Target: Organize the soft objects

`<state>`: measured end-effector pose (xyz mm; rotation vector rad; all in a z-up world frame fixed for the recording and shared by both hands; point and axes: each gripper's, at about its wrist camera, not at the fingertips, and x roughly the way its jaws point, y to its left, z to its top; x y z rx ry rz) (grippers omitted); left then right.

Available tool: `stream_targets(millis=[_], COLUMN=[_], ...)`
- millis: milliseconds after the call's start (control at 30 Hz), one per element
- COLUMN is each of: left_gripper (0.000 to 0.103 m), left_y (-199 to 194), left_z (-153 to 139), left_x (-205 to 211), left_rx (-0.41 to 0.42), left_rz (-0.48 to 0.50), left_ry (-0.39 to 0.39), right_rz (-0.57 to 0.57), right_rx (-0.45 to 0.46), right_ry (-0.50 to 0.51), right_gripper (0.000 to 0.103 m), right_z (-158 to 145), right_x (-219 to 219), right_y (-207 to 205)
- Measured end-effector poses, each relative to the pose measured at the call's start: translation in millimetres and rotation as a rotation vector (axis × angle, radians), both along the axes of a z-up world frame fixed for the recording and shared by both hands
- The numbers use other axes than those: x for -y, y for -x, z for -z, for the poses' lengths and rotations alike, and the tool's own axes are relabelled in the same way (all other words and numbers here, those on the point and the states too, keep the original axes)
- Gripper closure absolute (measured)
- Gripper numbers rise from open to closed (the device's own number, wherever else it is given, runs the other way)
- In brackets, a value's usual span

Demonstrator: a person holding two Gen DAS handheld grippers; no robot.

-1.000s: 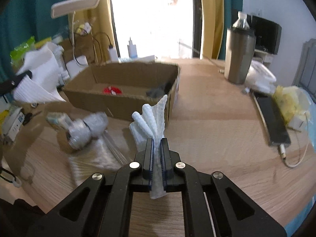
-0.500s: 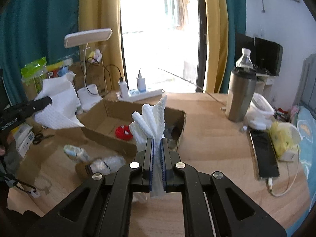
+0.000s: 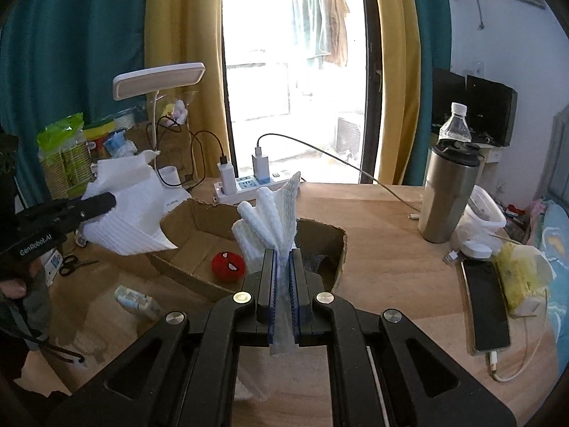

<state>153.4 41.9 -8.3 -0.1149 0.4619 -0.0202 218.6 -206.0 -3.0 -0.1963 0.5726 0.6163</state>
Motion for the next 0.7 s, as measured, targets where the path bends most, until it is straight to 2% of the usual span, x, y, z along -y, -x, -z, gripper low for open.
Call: stream_targets(millis=[367, 500, 700], left_gripper=[0.095, 0.095, 0.093], left_y=[-37.7, -50.6, -73.4], left_z=[16.7, 28.7, 54.5], left_x=[-5.4, -8.2, -11.2], left_rx=[-0.041, -0.073, -0.159], left_rz=[0.009, 0.009, -0.015], left_ry=[0.013, 0.021, -0.014], right_rz=[-0.018, -0.024, -0.032], right_rx=[-0.029, -0.043, -0.065], right_ry=[0.002, 0.005, 0.008], right_gripper=[0.096, 0.096, 0.095], right_z=[13.2, 18.6, 26.4], right_x=[-14.7, -19.5, -26.2], right_y=[-25.0, -34.0, -44.2])
